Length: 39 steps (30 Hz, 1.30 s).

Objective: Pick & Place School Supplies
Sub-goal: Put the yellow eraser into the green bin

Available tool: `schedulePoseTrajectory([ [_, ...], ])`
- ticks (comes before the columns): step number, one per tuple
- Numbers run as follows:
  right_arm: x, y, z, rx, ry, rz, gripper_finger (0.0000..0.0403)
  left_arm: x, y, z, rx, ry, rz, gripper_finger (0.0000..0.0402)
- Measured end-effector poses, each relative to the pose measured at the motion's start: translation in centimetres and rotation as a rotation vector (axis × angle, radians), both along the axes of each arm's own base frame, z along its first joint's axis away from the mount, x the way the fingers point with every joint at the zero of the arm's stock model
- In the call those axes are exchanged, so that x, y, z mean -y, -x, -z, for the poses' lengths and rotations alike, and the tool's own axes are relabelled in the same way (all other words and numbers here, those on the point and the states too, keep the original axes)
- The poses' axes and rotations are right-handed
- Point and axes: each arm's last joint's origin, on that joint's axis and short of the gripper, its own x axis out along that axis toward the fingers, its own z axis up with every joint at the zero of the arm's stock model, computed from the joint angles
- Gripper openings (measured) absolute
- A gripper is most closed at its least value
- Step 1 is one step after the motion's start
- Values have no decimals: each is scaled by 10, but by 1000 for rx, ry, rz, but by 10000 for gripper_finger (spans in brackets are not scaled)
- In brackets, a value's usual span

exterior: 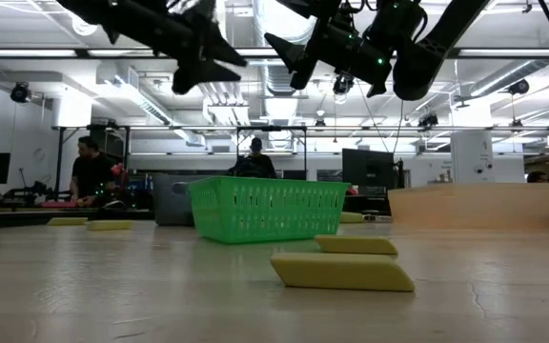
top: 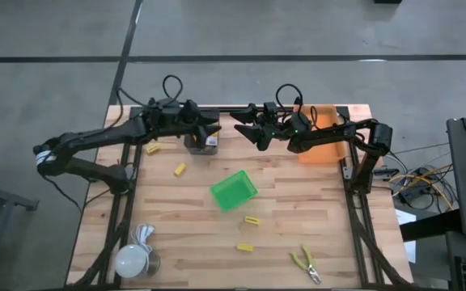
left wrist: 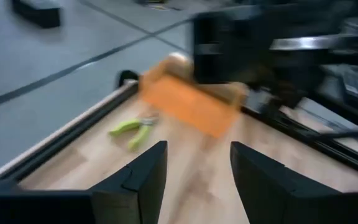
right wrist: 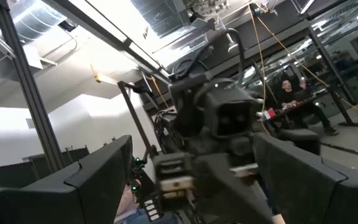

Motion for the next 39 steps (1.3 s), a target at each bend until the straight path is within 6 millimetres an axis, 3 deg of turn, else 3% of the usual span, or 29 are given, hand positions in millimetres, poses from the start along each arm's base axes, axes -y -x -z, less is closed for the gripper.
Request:
schedulePoseTrajectory([
  [5, 0, 0, 0, 0, -7, -4, 327, 10, 8, -7, 14, -17, 120, 181],
  [16, 0, 0, 0, 0, -7, -4, 327, 29, 21, -24, 78, -246, 211, 182],
  [21, 0, 0, 0, 0, -3, -2, 327, 33, 31, -27, 97, -266, 214, 181],
  [32, 0, 0, 0, 0, -4, -2, 327, 45, 55, -21, 227, -318, 323, 181],
  [39, 0, 0, 0, 0, -4, -2, 327, 55, 75, -3, 282, -361, 395, 181],
])
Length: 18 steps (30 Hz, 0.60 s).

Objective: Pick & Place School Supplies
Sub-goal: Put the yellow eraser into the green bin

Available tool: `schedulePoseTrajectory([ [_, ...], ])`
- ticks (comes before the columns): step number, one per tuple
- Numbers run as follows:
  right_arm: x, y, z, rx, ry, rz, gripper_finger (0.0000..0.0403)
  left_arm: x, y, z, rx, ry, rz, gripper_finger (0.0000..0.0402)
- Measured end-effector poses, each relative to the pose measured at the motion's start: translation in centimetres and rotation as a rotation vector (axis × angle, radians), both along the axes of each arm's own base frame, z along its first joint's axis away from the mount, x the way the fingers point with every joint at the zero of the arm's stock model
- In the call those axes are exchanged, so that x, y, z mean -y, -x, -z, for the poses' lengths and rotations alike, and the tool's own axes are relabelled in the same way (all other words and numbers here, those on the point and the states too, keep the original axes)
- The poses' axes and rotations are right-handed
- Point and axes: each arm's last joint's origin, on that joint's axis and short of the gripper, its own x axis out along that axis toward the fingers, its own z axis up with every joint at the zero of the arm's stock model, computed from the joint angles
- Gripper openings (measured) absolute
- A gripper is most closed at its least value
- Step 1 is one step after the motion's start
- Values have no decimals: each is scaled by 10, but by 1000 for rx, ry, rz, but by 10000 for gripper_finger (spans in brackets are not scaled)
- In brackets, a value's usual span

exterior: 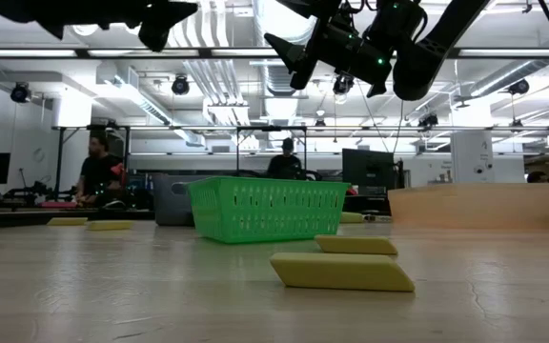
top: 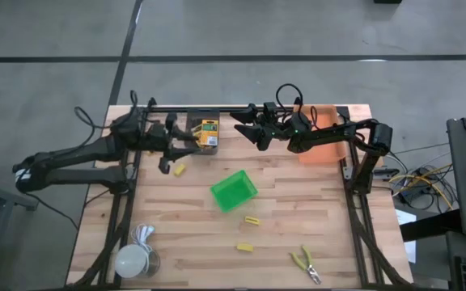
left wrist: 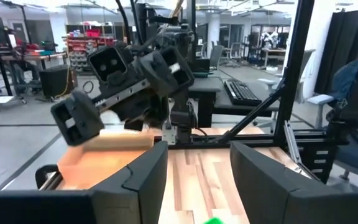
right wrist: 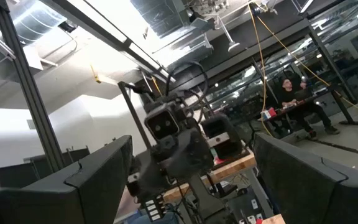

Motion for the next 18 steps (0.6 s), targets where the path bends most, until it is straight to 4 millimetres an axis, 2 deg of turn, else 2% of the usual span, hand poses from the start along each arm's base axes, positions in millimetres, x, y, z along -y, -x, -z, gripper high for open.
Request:
schedulePoseTrajectory([
  [8, 0, 0, 0, -2, -1, 0, 327, 6, 15, 29, 123, 35, 34, 181],
  [14, 0, 0, 0, -2, -1, 0, 327, 12, 30, 59, 232, 4, 66, 181],
  [18, 0, 0, 0, -3, -1, 0, 327, 15, 37, 74, 278, 71, 84, 181],
])
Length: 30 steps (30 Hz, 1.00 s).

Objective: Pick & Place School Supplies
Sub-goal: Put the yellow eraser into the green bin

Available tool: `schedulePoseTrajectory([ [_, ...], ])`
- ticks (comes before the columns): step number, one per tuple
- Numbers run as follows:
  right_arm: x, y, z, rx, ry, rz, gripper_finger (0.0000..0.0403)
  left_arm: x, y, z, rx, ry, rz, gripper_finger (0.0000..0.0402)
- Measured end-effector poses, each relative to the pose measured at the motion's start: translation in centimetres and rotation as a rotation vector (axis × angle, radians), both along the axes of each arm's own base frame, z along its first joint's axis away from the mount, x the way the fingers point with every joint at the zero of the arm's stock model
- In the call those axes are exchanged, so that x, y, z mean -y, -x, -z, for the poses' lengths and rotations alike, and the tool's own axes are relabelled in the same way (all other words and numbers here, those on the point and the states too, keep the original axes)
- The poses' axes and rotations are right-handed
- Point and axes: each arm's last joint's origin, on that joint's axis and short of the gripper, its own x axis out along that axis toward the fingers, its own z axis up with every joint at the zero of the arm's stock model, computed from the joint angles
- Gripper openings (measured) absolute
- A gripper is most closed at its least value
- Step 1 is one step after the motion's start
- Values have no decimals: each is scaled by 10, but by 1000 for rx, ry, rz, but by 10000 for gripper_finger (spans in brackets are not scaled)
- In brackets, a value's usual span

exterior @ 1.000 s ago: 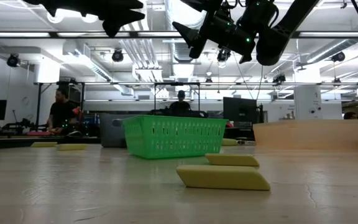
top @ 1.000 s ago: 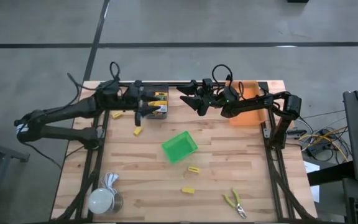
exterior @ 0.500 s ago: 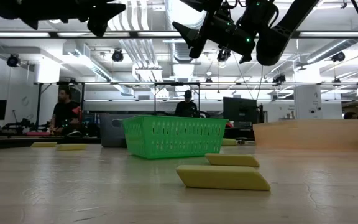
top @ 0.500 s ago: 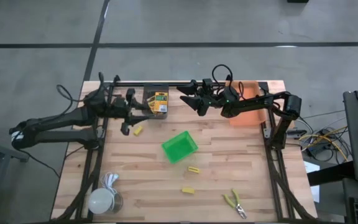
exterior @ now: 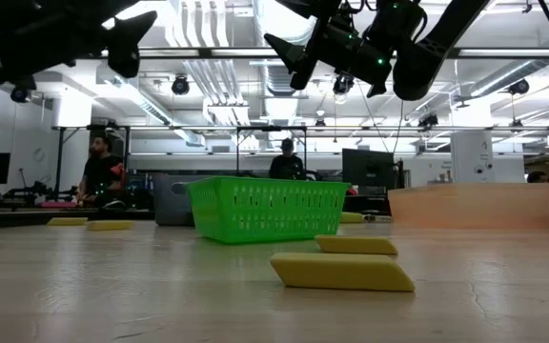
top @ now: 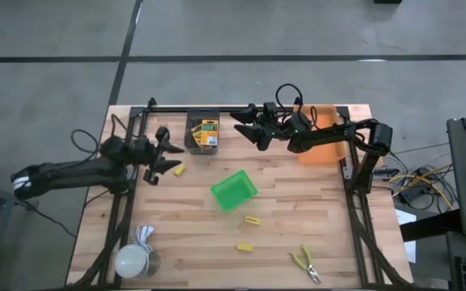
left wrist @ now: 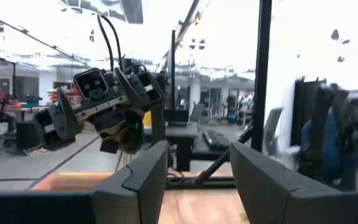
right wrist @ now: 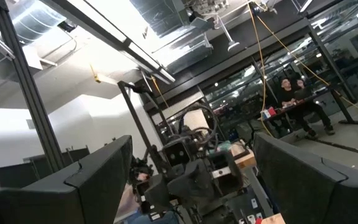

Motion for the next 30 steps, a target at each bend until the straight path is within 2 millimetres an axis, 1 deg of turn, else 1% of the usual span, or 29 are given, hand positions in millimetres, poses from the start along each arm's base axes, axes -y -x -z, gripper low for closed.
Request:
schedulePoseTrajectory([
  [3, 0, 0, 0, -2, -1, 0, 327, 0, 2, 5, -11, 74, 17, 181],
  [9, 0, -1, 2, -20, -7, 0, 327, 0, 1, 7, -25, 107, 11, 182],
  [11, 0, -1, 2, -26, -10, 0, 327, -2, 1, 7, -36, 168, -14, 181],
  [13, 1, -2, 4, -40, -15, 0, 327, -4, -1, 7, -73, 241, -50, 181],
  [17, 1, -2, 5, -57, -21, 0, 327, -8, -6, 6, -230, 318, -119, 181],
  [20, 1, -3, 6, -71, -26, 0, 327, -8, -8, -4, -315, 335, -137, 181],
  [22, 1, -3, 7, -80, -29, 0, 327, -9, -9, -13, -338, 307, -145, 181],
  [27, 2, -5, 11, -117, -43, 0, 327, -7, -7, -35, -301, 207, -140, 182],
  [30, 2, -6, 13, -144, -53, 0, 327, -7, -7, -39, -292, 199, -141, 181],
])
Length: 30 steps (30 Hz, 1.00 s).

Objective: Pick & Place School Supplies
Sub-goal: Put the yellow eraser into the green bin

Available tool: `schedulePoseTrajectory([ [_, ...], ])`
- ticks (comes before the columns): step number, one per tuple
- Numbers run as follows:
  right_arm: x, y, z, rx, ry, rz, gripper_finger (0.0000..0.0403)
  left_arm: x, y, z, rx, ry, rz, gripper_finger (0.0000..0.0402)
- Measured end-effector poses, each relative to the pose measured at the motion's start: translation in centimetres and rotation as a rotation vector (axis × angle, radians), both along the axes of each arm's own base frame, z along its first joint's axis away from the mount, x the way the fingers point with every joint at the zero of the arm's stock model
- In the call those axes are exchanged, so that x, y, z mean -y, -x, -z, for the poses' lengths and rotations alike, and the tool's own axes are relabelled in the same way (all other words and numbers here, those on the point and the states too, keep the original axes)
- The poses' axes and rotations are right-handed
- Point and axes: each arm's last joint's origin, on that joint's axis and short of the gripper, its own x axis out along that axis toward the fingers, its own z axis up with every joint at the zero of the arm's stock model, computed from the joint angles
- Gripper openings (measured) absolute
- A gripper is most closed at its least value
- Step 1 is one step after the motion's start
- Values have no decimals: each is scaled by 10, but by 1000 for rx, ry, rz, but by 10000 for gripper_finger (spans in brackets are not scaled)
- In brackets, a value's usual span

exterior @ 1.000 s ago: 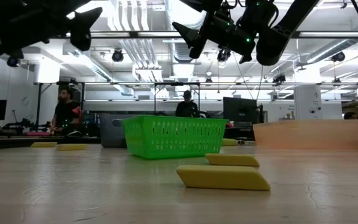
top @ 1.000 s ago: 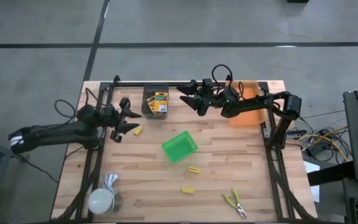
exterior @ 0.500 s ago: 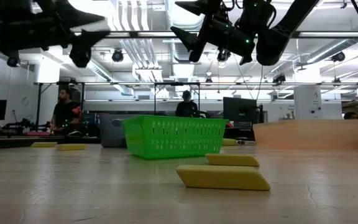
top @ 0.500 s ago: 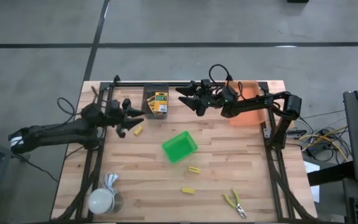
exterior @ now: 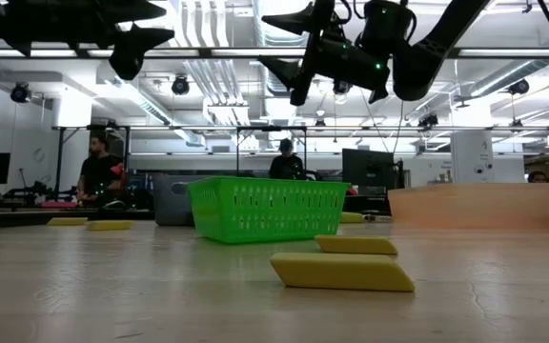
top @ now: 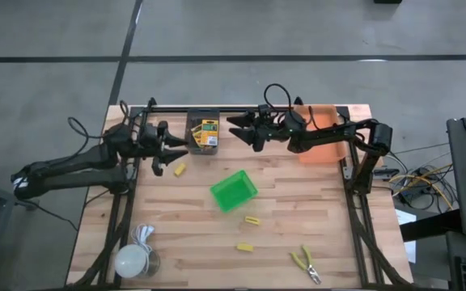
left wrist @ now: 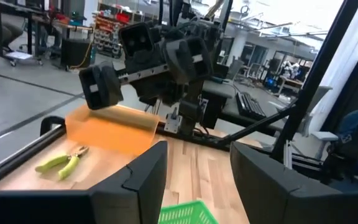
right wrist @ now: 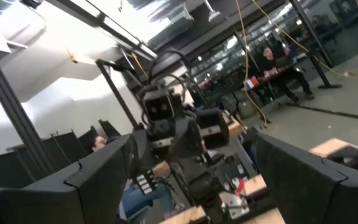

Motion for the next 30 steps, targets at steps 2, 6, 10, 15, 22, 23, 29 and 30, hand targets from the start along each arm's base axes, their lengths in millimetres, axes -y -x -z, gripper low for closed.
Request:
schedulePoseTrajectory([
  [2, 0, -1, 2, -23, -8, 0, 327, 0, 0, 2, -5, 16, 1, 182],
  [6, 1, -2, 6, -66, -24, 0, 327, 0, -1, 9, -30, 107, 5, 181],
  [10, 1, -3, 10, -107, -39, 0, 327, 0, -1, 11, -32, 169, 8, 181],
  [15, 1, -4, 15, -153, -56, 0, 327, -1, -1, 12, -32, 206, 9, 182],
  [22, 1, -4, 17, -181, -70, -40, 327, -1, -2, 12, -32, 258, 11, 181],
  [23, 0, -4, 17, -181, -31, -70, 327, -1, -2, 12, -32, 259, 11, 181],
  [29, -5, 9, 5, -151, 168, -66, 327, 0, -2, 12, -35, 257, 11, 181],
  [30, -6, 14, 3, -173, 179, -39, 327, 0, -2, 13, -39, 257, 11, 181],
])
